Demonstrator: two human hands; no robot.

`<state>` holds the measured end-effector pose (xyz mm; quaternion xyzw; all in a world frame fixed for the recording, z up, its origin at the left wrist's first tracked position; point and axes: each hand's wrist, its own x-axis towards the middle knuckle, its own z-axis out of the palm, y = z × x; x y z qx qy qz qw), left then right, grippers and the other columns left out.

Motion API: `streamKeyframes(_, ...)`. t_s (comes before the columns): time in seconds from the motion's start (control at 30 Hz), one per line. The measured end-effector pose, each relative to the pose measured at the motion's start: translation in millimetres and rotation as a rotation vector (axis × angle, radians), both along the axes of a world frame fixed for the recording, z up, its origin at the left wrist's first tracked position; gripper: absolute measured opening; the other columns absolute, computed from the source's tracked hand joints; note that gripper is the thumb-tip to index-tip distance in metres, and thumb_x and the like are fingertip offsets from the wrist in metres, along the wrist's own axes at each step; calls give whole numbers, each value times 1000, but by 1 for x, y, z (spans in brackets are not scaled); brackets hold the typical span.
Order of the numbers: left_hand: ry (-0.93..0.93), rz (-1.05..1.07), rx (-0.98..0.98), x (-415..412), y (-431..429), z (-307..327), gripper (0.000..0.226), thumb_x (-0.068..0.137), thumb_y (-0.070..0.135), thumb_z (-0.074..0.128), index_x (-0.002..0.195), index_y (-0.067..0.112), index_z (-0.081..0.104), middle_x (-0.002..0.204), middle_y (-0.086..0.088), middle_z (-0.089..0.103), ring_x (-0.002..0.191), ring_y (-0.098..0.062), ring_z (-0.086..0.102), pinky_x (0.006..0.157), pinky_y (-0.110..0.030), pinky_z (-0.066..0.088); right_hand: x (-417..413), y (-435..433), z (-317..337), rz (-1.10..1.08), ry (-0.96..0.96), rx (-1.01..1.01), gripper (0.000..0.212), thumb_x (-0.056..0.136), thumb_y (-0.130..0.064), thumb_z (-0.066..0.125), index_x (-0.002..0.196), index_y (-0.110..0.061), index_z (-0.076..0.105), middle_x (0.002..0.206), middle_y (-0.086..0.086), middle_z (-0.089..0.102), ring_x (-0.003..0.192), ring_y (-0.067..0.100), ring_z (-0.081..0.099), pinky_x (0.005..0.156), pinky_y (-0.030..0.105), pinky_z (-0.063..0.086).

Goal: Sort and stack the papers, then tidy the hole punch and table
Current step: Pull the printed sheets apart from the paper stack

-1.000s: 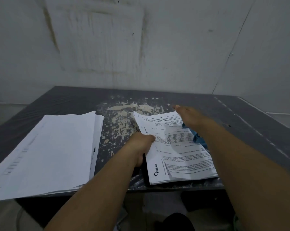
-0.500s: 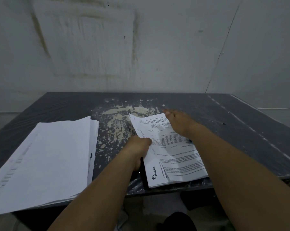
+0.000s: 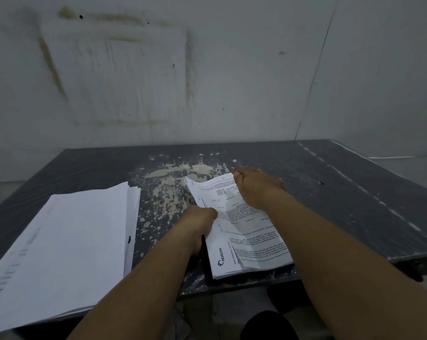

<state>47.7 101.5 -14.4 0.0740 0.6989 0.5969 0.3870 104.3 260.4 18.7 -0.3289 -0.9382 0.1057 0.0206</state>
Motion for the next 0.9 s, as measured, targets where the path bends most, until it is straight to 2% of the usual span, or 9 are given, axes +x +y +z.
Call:
streamKeyframes(0.23,9,6,2,0,1,-1,15,94,3,52,104,9,62,100,-16,71,86,-34,70,70,-41,58,2,-4,1,12,17,6,46,105,-32,21,150,-30,31,161,-2,25,148,31,18,111,69,16)
streamKeyframes(0.4,10,3,13,2,-2,-1,17,95,3,51,106,9,62,94,-13,71,82,-31,70,61,-36,57,2,-8,4,3,-15,-17,46,105,-29,22,149,-25,32,158,3,29,146,35,21,111,67,20)
streamKeyframes(0.5,14,9,52,3,-3,0,19,95,2,51,109,8,63,96,-13,71,81,-29,70,60,-35,57,-1,-10,13,-56,32,-136,43,104,-19,25,144,-12,39,150,12,39,136,39,35,108,59,32)
streamKeyframes(0.57,0,20,67,4,-4,0,17,95,1,52,105,8,63,95,-13,71,80,-29,70,59,-35,57,-5,-10,20,-105,86,-214,35,101,-3,30,132,2,47,135,19,49,118,39,50,100,47,41)
streamKeyframes(0.67,-21,18,86,5,-5,1,17,94,0,51,101,11,63,93,-11,71,79,-28,70,57,-33,57,-15,-10,29,-65,-39,-150,23,95,4,32,104,-2,52,112,20,55,93,32,52,83,40,44)
streamKeyframes(0.73,-20,12,102,4,-4,1,19,94,0,51,102,12,64,92,-7,70,79,-26,70,56,-30,57,-27,-4,24,-5,-42,-80,19,94,-3,28,86,-7,44,99,17,51,87,31,48,81,42,44)
streamKeyframes(0.83,-26,2,127,4,-5,2,22,95,0,50,103,13,65,90,-4,70,79,-23,69,56,-29,56,-35,-8,20,-14,-77,-36,24,90,-16,22,81,-11,44,94,15,51,86,32,48,82,44,43)
streamKeyframes(0.9,-23,1,143,2,-5,0,24,95,0,50,105,14,66,93,-4,71,82,-23,69,61,-29,57,-38,-6,16,-55,-56,-52,27,93,-13,24,73,-14,41,80,7,47,86,30,49,83,43,42)
